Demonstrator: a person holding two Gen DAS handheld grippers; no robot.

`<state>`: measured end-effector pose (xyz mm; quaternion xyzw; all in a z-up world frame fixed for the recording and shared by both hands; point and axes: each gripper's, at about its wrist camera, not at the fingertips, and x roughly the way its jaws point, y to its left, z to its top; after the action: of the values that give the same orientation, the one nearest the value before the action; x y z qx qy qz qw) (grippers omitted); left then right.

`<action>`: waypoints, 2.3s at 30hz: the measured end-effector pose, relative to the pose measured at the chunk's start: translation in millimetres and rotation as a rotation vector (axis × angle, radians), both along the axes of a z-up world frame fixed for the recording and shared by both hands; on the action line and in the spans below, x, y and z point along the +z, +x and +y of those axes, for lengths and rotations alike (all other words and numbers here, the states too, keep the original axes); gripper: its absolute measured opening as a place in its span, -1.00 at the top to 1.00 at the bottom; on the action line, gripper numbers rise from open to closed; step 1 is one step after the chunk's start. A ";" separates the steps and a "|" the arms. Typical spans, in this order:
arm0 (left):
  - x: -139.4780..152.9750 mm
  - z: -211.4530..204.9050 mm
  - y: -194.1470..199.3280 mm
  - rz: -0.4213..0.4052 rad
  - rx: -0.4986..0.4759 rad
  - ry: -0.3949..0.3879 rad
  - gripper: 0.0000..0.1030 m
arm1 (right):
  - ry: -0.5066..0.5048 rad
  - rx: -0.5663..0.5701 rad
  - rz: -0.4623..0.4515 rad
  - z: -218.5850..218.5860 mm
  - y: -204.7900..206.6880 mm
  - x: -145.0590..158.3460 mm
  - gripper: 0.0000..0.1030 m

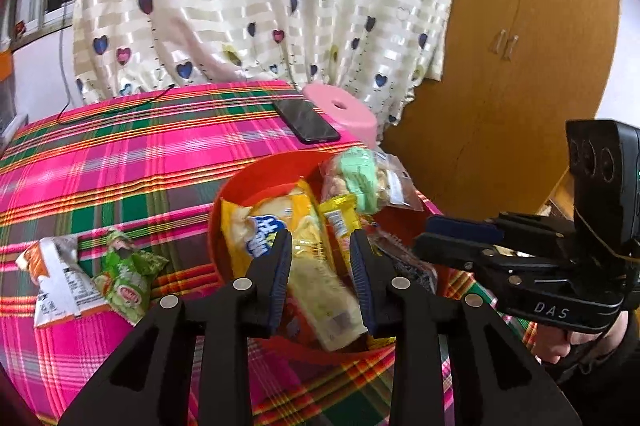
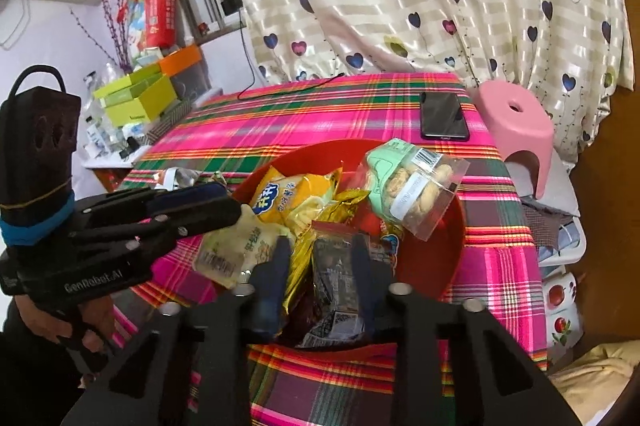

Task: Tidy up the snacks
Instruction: 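Open both tools to drop the bun packet and dark packet into the basket, then withdraw both tools from the basket toward the remaining snacks, then move the left tool to the white-orange chip bag while the right tool moves to the green packet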

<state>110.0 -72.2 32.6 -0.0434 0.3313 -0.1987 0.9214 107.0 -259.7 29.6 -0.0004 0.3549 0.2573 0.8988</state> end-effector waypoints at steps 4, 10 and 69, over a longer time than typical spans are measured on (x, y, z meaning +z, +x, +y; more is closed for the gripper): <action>-1.8 9.9 -3.1 0.012 0.041 0.002 0.39 | -0.006 -0.008 -0.001 -2.1 -1.8 1.0 0.62; -7.0 19.2 -11.0 0.043 0.068 -0.002 0.39 | -0.052 -0.041 0.053 -0.2 2.3 -11.2 0.62; -25.5 164.1 -56.4 0.100 0.446 -0.069 -0.04 | -0.118 0.198 0.005 110.8 -32.1 6.5 0.09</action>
<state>53.6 92.0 7.1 -0.1568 0.3516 0.0011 0.9229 75.0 -148.9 36.1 -0.0876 0.3697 0.3234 0.8666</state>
